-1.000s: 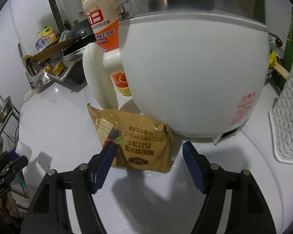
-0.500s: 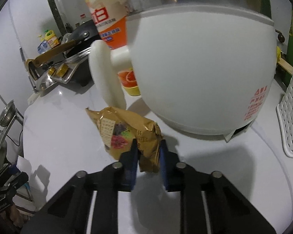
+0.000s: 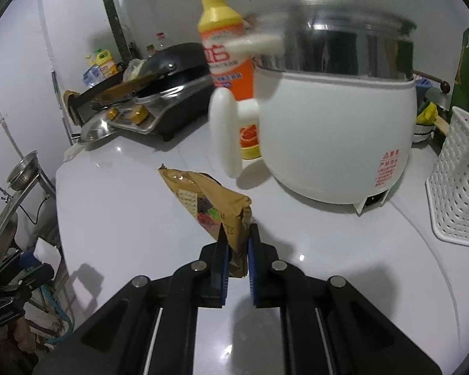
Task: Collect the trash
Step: 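Grasp the brown snack packet with the right tool while the left tool holds the foam, then carry the foam block with the left tool and snack packet with the right tool down to the bin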
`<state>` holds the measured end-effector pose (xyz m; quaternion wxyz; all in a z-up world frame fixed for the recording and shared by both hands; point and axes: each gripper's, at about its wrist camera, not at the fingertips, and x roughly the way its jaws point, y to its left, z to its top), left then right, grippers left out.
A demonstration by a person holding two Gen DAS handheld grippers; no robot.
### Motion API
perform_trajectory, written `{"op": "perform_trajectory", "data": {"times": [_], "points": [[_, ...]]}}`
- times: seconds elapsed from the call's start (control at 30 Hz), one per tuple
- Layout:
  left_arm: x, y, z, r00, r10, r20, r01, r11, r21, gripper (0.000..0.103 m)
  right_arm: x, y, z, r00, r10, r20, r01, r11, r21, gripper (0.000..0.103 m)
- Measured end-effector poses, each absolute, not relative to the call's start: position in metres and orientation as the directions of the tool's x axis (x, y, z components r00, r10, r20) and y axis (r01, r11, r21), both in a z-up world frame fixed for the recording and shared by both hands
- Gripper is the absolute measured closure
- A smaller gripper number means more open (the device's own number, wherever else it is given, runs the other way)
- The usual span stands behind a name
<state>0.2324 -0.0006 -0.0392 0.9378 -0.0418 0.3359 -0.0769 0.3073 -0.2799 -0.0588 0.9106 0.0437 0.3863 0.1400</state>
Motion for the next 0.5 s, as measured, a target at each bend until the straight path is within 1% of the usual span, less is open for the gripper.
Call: {"op": "perform_trajectory", "data": {"times": [0.23,0.5], "points": [[0.206,0.005,-0.032,0.777,-0.153,-0.61,0.097,0.988,-0.124,0.047,0.275,-0.272,-0.041,0.669,0.319,-0.671,-0.257,0.947,0.193,0.094],[0.177,0.02,-0.028,0.795,-0.135,-0.591,0.066,0.988,-0.138,0.047,0.244,-0.241,-0.034,0.66,0.358,-0.661,-0.306,0.931,0.199,0.094]]}}
